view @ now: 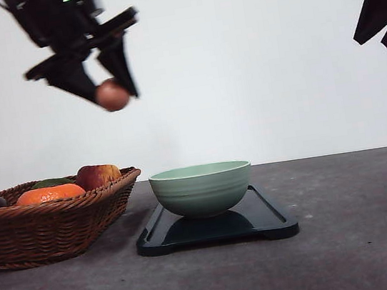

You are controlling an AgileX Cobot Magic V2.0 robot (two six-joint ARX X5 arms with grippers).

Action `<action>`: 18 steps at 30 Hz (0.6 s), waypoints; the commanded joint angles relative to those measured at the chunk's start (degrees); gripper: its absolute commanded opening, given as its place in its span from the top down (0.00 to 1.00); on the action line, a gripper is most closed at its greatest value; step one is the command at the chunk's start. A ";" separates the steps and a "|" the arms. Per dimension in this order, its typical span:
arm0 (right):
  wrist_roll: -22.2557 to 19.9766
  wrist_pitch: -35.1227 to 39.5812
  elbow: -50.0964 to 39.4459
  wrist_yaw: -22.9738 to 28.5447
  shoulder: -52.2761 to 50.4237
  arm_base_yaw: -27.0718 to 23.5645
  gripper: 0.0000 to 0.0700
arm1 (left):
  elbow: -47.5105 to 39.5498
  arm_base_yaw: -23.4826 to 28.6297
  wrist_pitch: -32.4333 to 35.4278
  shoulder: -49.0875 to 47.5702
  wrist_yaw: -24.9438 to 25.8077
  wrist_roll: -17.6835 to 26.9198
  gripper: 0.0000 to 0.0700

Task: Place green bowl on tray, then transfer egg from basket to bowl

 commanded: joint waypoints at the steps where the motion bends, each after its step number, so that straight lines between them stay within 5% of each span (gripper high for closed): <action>1: 0.44 0.23 0.24 0.26 0.33 0.24 0.64 | 1.44 -1.88 1.67 2.10 0.10 -0.43 0.67; 18: 0.46 -0.17 0.24 0.26 0.33 0.24 0.64 | 1.44 -7.60 9.03 14.83 -3.52 0.01 0.67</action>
